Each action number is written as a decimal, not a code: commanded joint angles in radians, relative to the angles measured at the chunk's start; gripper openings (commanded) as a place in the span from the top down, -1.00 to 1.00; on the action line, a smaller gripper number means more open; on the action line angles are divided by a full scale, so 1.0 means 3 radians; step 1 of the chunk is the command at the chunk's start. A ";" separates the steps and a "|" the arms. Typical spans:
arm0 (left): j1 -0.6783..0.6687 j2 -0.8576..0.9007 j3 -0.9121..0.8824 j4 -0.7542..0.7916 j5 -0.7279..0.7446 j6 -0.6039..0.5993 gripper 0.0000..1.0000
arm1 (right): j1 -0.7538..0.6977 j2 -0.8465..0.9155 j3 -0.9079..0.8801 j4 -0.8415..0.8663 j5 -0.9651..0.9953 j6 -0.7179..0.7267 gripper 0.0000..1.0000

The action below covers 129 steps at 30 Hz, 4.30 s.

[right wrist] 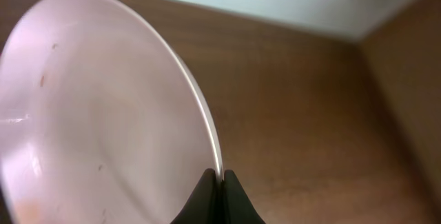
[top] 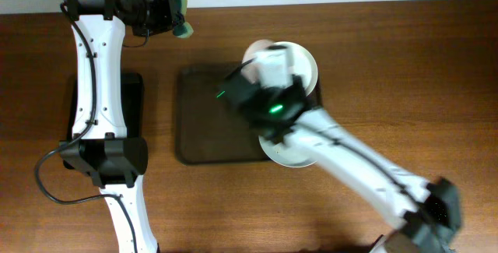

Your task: Clean dirty plates on tray and stack at the side

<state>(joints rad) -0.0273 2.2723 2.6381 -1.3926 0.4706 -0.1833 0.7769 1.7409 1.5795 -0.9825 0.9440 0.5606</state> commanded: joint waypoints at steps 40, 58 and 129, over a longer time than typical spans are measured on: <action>-0.0621 0.0200 0.0047 0.0013 -0.0636 0.0055 0.99 | -0.3922 -0.0234 -0.1793 0.1013 -0.3052 -0.0566 -0.14; -0.0629 0.0230 0.0047 -0.0178 -0.0790 0.0055 0.99 | -0.2185 -0.0245 -0.1419 0.0076 -0.3683 -0.0502 -0.27; -0.0627 0.0230 0.0034 -0.0985 -0.1072 0.0198 0.99 | -0.0595 0.0729 -0.1105 0.2035 -0.2843 0.0899 0.92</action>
<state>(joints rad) -0.2134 2.3325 2.6381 -1.6863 0.1558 -0.1459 0.5816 1.9270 1.2221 -0.3855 0.0650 0.7391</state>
